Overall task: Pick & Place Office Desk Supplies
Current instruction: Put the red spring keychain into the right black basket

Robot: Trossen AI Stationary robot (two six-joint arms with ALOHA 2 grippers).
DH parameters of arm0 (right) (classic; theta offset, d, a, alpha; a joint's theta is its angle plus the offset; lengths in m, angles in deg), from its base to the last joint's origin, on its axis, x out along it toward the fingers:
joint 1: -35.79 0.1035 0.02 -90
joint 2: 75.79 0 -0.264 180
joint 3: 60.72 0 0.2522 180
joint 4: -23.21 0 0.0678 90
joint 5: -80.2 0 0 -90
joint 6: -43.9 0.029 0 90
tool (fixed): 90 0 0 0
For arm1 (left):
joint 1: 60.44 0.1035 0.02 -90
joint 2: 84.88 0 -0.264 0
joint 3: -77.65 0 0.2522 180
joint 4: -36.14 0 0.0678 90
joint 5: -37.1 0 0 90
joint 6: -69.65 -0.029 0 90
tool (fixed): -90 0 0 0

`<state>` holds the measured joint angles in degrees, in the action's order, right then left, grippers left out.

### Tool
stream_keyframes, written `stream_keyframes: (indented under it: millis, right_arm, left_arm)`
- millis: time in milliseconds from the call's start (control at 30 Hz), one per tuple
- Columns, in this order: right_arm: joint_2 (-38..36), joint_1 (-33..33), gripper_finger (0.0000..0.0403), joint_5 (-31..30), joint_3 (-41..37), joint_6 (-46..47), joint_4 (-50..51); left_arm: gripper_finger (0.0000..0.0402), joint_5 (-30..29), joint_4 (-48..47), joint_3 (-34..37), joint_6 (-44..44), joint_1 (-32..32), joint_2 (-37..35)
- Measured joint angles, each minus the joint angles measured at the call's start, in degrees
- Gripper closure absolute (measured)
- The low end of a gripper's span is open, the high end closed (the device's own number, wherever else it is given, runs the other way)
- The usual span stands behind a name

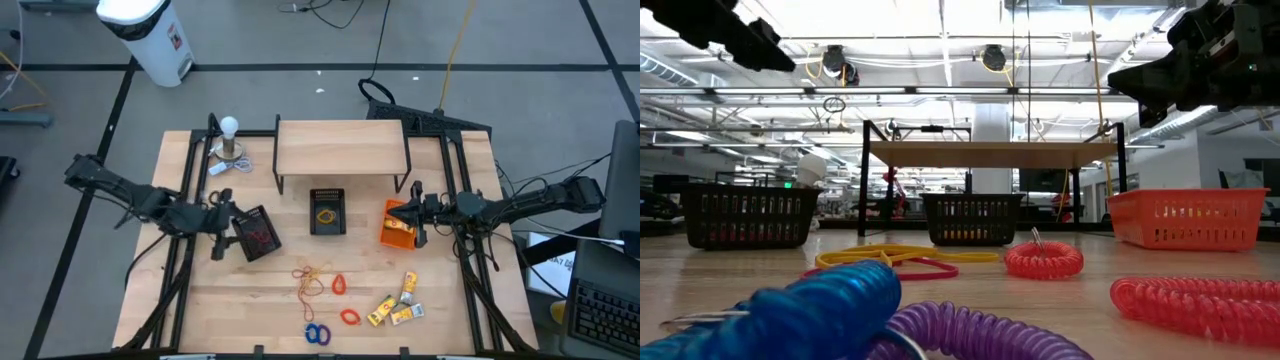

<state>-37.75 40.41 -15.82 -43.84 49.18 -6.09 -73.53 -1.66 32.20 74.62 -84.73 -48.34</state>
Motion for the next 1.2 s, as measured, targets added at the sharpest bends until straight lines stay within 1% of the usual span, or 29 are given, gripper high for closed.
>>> stream_keyframes:
  millis: [67,133,300,333,367,533,667,800,900,1000,1200]
  right_arm:
    - [0.0,0.0,0.0403,0.0,0.01,0.0,-0.01]
    - [0.0,0.0,0.0403,0.02,0.01,-0.04,-0.01]
    - [0.0,0.0,0.0403,0.02,0.01,-0.17,-0.01]
    - [0.0,0.0,0.0403,0.0,0.01,-0.2,-0.01]
    - [0.0,0.0,0.0403,0.0,0.01,-0.31,-0.01]
    - [0.01,0.0,0.0403,-0.99,0.01,-0.42,0.01]
    - [0.02,-0.02,0.0403,-1.68,0.0,-0.44,0.01]
    - [0.02,-0.02,0.0403,-1.68,0.0,-0.44,0.01]
    - [0.02,-0.02,0.0403,-1.7,0.0,-0.95,0.01]
    - [0.04,-0.02,0.0403,-1.73,0.01,-1.96,0.04]
    - [0.89,-0.02,0.0403,-1.84,-0.01,-2.01,0.06]
  left_arm:
    - [0.0188,-1.08,1.6,2.0,-1.52,-1.02,-2.88]
    - [0.0229,-1.57,3.98,4.52,-2.99,-1.74,-5.68]
    - [0.036,-1.29,8.82,10.08,-6.65,-2.48,-13.23]
    - [0.038,-0.9,8.79,10.92,-7.35,-2.48,-14.68]
    - [0.0389,-0.54,8.82,11.67,-7.96,-2.48,-16.18]
    - [0.0394,-0.41,9.43,15.34,-10.45,-2.23,-24.66]
    - [0.0397,-0.45,11.56,18.73,-9.78,-1.4,-31.43]
    - [0.0399,-0.43,15.36,23.4,-9.84,-0.68,-36.01]
    - [0.0398,0.26,20.0,27.51,-10.04,-0.07,-36.22]
    - [0.04,4.14,26.83,30.54,-10.64,0.89,-35.08]
    - [0.04,5.43,26.92,30.72,-12.37,2.66,-33.6]
